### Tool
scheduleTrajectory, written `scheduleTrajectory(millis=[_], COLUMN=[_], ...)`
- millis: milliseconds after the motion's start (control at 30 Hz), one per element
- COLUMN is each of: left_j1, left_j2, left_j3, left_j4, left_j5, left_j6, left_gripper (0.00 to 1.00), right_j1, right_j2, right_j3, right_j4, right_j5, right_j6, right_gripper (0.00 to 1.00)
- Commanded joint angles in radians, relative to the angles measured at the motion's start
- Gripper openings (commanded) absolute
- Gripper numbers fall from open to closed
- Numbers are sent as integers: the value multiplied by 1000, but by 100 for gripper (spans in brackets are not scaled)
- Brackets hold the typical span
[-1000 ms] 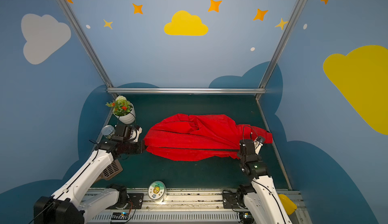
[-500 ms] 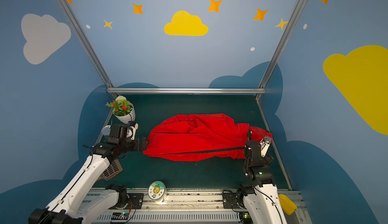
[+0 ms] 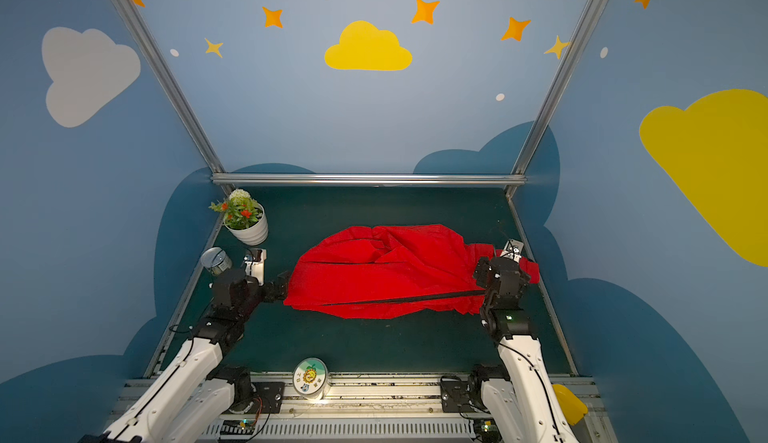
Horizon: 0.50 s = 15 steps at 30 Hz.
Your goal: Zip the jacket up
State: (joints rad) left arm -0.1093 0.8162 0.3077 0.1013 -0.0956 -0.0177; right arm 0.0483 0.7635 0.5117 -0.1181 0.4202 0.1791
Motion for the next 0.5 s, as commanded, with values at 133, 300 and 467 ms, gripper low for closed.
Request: scheduleTrajectory(millis=[133, 300, 467], left_j1=[33, 53, 99], left_j2=[206, 346, 491], left_j3=[13, 0, 23], left_j4=[341, 471, 609], left_j5=[-16, -30, -34], left_j6=[41, 18, 61], left_gripper=[99, 99, 99], right_j1=[-2, -3, -3], right_j2=[222, 389, 524], right_j3=[-85, -139, -167], right_j4=[367, 628, 838], right_j5=[-73, -95, -97], right_j6=[-32, -68, -68], right_gripper=[86, 86, 86])
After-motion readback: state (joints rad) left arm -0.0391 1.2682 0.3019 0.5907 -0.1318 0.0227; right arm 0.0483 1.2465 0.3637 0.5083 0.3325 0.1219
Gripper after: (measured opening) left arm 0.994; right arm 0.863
